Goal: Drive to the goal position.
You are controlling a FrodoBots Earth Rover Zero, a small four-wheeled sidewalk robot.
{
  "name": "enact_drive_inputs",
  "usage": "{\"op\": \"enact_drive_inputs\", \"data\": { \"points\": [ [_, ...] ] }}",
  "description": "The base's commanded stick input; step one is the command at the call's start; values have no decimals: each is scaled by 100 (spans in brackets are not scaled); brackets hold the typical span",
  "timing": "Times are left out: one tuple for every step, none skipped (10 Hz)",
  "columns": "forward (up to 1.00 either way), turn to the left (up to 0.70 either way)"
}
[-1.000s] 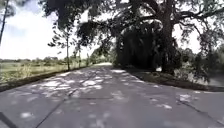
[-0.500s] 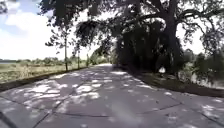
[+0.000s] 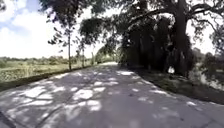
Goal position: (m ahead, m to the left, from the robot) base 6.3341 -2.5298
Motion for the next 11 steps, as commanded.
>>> {"op": "enact_drive_inputs", "data": {
  "points": [
    [84, 0],
    [84, 0],
    [84, 0],
    [84, 0],
    [84, 0],
    [84, 0],
    [84, 0],
    [84, 0],
    [84, 0],
    [84, 0],
    [84, 0]
  ]
}}
